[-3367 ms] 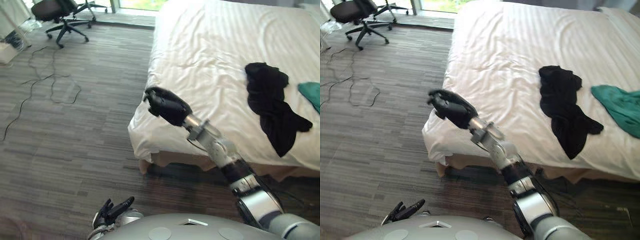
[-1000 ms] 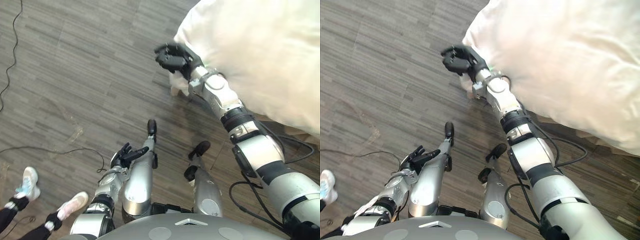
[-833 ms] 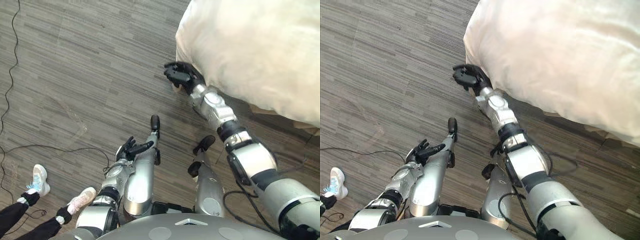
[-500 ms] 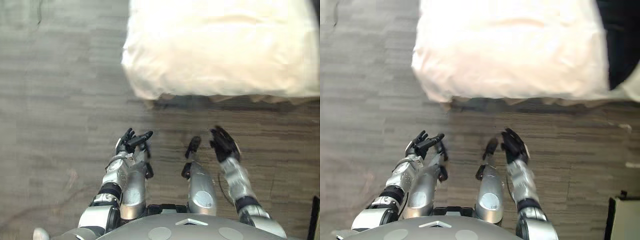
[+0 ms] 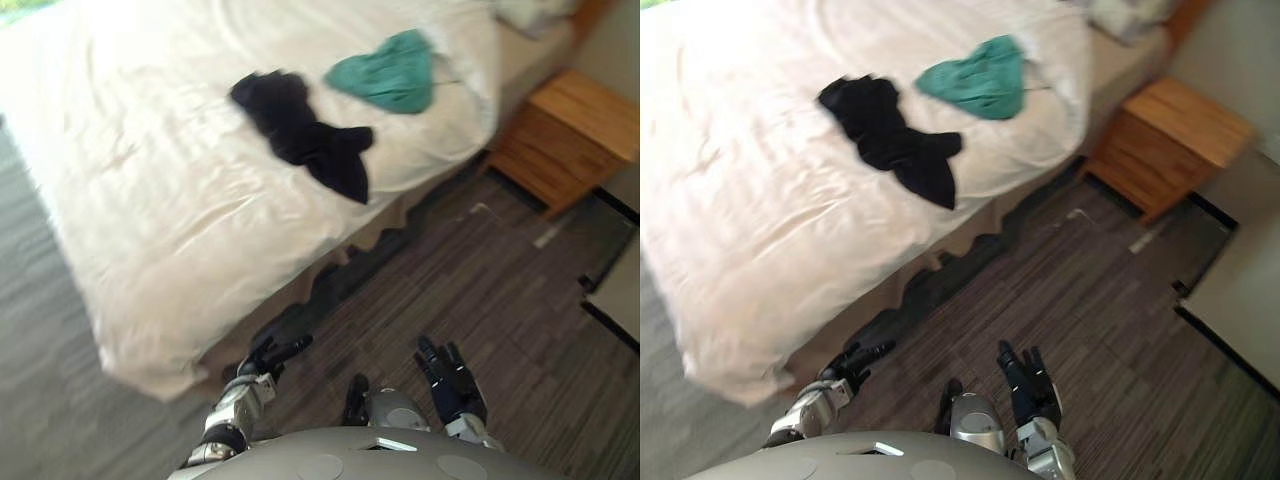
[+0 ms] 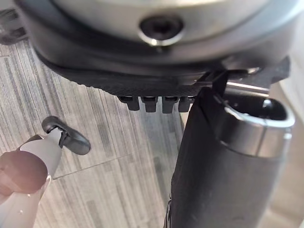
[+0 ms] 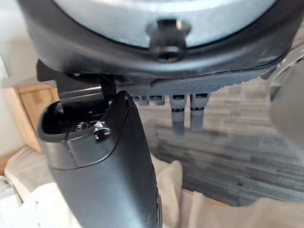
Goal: Tidy up the quilt and then pick up the clothes from the bed and put them into the laundry hamper
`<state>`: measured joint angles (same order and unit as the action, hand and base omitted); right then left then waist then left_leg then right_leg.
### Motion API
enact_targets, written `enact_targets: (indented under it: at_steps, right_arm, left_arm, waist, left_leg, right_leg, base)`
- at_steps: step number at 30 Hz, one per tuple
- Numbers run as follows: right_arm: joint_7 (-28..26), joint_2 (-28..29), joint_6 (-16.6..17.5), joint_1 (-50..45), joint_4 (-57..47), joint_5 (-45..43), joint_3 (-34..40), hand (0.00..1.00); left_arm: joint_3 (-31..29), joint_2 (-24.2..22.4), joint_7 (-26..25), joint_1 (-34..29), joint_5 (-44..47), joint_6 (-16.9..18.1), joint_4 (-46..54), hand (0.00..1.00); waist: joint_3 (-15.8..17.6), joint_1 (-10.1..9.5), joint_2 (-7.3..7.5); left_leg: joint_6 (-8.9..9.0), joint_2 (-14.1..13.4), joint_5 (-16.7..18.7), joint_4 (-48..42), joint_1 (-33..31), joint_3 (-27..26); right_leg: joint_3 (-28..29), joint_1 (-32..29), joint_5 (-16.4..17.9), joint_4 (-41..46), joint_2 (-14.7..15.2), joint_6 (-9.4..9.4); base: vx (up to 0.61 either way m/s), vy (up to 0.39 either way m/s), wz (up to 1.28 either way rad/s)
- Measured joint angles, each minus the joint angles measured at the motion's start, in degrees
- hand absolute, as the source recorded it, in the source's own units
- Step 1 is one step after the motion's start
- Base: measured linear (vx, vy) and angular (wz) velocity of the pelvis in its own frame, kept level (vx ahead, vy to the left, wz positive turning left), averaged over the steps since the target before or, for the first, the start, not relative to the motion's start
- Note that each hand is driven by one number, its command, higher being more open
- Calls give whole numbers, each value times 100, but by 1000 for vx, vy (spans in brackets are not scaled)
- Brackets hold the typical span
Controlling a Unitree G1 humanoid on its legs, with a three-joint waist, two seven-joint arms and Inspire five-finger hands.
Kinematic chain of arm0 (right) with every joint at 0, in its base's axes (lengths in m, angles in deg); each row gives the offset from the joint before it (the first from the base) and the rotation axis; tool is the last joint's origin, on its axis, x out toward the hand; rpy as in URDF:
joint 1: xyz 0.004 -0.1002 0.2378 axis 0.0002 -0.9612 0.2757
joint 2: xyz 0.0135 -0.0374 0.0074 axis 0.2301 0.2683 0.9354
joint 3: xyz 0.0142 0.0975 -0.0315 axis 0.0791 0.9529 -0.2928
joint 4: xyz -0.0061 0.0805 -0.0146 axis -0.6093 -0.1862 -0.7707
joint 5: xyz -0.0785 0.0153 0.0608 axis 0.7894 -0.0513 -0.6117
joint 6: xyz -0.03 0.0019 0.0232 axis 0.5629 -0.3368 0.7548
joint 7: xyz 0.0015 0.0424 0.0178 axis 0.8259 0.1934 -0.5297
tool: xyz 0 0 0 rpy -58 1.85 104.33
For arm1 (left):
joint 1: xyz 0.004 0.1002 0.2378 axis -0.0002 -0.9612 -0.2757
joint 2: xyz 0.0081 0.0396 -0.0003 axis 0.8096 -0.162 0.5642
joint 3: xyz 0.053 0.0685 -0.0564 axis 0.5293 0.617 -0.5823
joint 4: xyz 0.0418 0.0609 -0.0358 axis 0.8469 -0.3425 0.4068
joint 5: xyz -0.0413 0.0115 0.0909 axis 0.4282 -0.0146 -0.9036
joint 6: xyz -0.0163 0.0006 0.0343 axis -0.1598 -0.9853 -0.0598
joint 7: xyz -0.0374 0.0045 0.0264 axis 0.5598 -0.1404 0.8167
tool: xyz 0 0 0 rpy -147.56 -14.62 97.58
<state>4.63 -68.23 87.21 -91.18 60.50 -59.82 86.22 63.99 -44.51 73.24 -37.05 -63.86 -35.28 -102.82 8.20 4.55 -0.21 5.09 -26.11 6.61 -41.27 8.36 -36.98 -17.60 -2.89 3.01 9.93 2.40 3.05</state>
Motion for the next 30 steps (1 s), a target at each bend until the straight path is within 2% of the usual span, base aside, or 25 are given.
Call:
enact_targets:
  at_steps: [1,2,3,5,6,7,8,9,10,12,14,15,16,17,18,19,20,26,28,30]
  right_arm:
    - [39,-21,67,-44,56,186,-124,100]
    - [58,-44,112,-3,176,311,-244,100]
    - [58,-42,116,10,207,381,-297,100]
    - [66,-158,227,70,313,492,-385,100]
    - [68,-170,296,81,366,575,-389,100]
    - [90,-242,391,55,381,661,-435,100]
    - [101,-273,419,42,390,658,-436,100]
    - [157,-248,432,47,509,787,-431,100]
    - [194,-270,391,-16,629,899,-423,100]
    - [310,-293,380,-99,626,1018,-416,100]
    - [335,-304,436,-151,619,1114,-454,100]
    - [338,-313,486,-187,616,1112,-557,100]
    - [324,-357,500,-159,595,1145,-584,100]
    - [344,-373,506,-171,590,1279,-566,100]
    - [357,-393,507,-175,594,1363,-571,100]
    - [393,-433,508,-167,604,1494,-597,100]
    - [442,-585,228,-26,675,1784,-1002,100]
    - [457,-596,228,7,678,1777,-1037,100]
    - [557,-608,229,41,682,1746,-1106,100]
    - [589,-613,223,80,691,1678,-1107,100]
  left_arm:
    - [2,-5,-12,0,-85,-5,-38,100]
    - [2,10,-12,-20,-137,11,-27,100]
    - [1,26,-8,-38,-227,40,-26,100]
    - [2,74,33,-158,-263,259,-5,100]
    - [3,72,72,-177,-213,337,-11,100]
    - [4,72,161,-278,-185,454,-81,100]
    - [15,74,201,-284,-181,482,-123,100]
    - [101,116,265,-124,-39,550,-180,100]
    - [141,84,364,-34,-1,557,-228,100]
    - [304,51,546,-32,-6,565,-228,100]
    - [446,58,631,-87,-30,566,-277,100]
    - [461,47,666,-137,-25,566,-338,100]
    - [511,33,666,-183,24,572,-355,100]
    - [564,42,660,-210,36,582,-346,100]
    - [567,53,659,-213,77,594,-344,100]
    - [563,64,645,-224,247,607,-344,100]
    - [564,173,348,-272,148,402,-335,100]
    - [562,179,337,-271,149,408,-335,100]
    - [553,197,313,-246,148,444,-338,100]
    - [544,207,315,-201,147,525,-339,100]
  waist:
    - [-2,-11,-65]
    - [-13,-61,-83]
    - [-15,-93,-78]
    - [-79,-156,-77]
    - [-151,-164,-69]
    - [-388,-120,-242]
    - [-456,-85,-297]
    - [-405,-95,-128]
    - [-389,-86,-124]
    - [-387,-83,-146]
    - [-410,-88,-120]
    - [-433,-103,-171]
    - [-462,-119,-171]
    - [-459,-130,-204]
    - [-463,-131,-202]
    - [-457,-145,-214]
    - [-467,-157,-61]
    - [-424,-167,-29]
    - [-433,-164,16]
    - [-366,-187,-11]
  left_leg:
    - [-44,228,412,-403,-403,821]
    - [-57,596,665,-221,-585,1367]
    - [-72,775,723,24,-602,1557]
    - [-214,1262,860,1416,-499,2280]
    - [-228,1393,856,1773,-370,2430]
    - [-255,1531,856,2554,-128,2739]
    - [-227,1541,856,2809,-56,2776]
    - [-181,1664,878,2923,-18,2522]
    - [-168,1727,874,3004,42,2328]
    - [-131,1782,852,3185,228,2223]
    - [-113,1823,843,3241,393,2136]
    - [-87,1849,828,3240,452,2031]
    - [-79,1785,824,3247,504,1918]
    - [-66,1764,817,3245,527,1837]
    - [-61,1763,814,3246,556,1792]
    - [-41,1781,803,3246,627,1751]
    - [-48,1856,585,3049,811,1830]
    - [-48,1845,586,3066,779,1814]
    - [-44,1820,588,3058,514,1793]
    - [7,1780,619,3044,342,1773]
  right_leg:
    - [401,12,-11,-17,-135,-7]
    - [893,-7,-49,-23,-273,-33]
    - [1138,3,-52,-26,-336,-61]
    - [1873,-36,-60,-155,-490,-67]
    - [1994,-96,-89,-228,-500,-69]
    - [2086,-263,-225,-450,-559,-168]
    - [2069,-342,-337,-525,-598,-252]
    - [2112,-505,-704,-541,-462,-332]
    - [2122,-490,-870,-667,-383,-439]
    - [1969,-366,-892,-852,-290,-467]
    - [1930,-127,-1088,-1166,-263,-501]
    - [1940,4,-1191,-1413,-260,-504]
    - [1752,54,-1113,-1477,-199,-415]
    - [1238,109,-1081,-1475,-106,-364]
    - [1065,142,-1115,-1469,-80,-372]
    - [1110,225,-1169,-1444,-141,-449]
    - [1447,311,-1161,-1480,-141,-456]
    - [1428,275,-1156,-1462,-131,-443]
    - [1299,75,-1158,-1445,-73,-453]
    - [1160,-123,-1122,-1330,-52,-447]
  base:
    - [32,88,-197]
    - [7,96,-211]
    - [4,122,-239]
    - [19,220,-251]
    - [50,221,-248]
    - [81,137,-172]
    - [95,203,-156]
    - [46,216,-88]
    - [2,205,-65]
    - [13,145,-26]
    - [43,112,-17]
    - [15,68,-13]
    - [7,66,-13]
    - [3,52,-9]
    - [56,31,-15]
    - [53,17,-14]
    - [43,8,-10]
    - [0,0,1]
    - [-51,13,26]
    - [-85,26,34]
